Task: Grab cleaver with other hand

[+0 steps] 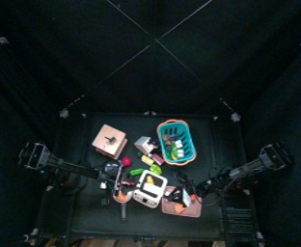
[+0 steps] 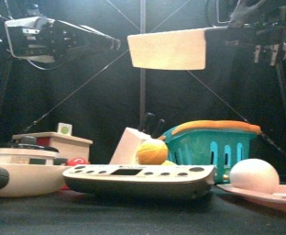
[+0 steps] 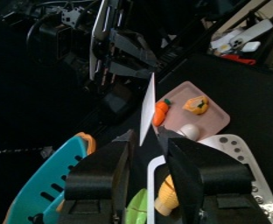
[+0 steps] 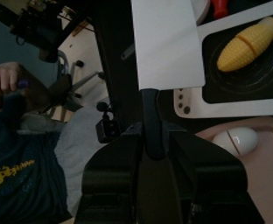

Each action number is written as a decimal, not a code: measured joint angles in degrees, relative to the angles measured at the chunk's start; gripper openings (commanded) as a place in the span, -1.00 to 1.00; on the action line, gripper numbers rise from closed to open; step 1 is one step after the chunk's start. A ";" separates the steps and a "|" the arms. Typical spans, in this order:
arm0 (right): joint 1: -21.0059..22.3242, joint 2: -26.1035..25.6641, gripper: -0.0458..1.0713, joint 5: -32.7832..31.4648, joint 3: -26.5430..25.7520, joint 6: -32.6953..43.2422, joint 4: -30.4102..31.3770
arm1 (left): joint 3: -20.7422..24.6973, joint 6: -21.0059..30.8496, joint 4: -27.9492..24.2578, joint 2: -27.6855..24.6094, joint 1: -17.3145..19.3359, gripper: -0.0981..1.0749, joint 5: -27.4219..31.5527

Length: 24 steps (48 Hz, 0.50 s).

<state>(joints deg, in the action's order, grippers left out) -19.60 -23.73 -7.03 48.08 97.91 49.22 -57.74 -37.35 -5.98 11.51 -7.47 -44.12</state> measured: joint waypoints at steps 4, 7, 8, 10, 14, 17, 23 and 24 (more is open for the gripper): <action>0.44 0.00 0.13 0.70 0.00 0.00 0.62 | 0.00 -1.14 0.26 -0.09 -0.09 0.57 -0.18; 0.79 0.09 0.13 0.97 0.00 0.00 0.70 | 0.00 -1.32 0.26 -0.26 -0.44 0.57 -0.18; 0.97 0.09 0.13 0.97 0.00 -0.09 0.70 | 0.09 -1.41 0.26 -0.26 -0.53 0.57 -0.18; 1.23 0.00 0.13 1.14 0.00 -0.09 0.70 | 0.26 -1.41 0.26 -0.35 -0.62 0.57 -0.18; 1.85 0.09 0.13 1.49 0.09 -0.09 0.88 | 0.88 -1.41 0.18 -0.88 -0.62 0.57 -0.18; 2.11 0.09 0.13 2.02 0.00 0.00 1.05 | 1.41 -1.49 0.18 -1.67 -0.70 0.56 -0.18; 2.55 0.26 0.13 2.99 0.00 0.00 1.41 | 2.46 -2.20 -0.35 -3.08 -0.70 0.55 -0.44; 2.64 0.35 0.13 3.08 0.00 -0.09 1.49 | 2.55 -2.37 -0.44 -3.34 -0.70 0.54 -0.62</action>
<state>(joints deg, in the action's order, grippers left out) -16.96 -23.38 -3.96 48.08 97.82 50.71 -55.20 -39.73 -6.42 8.17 -8.17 -44.74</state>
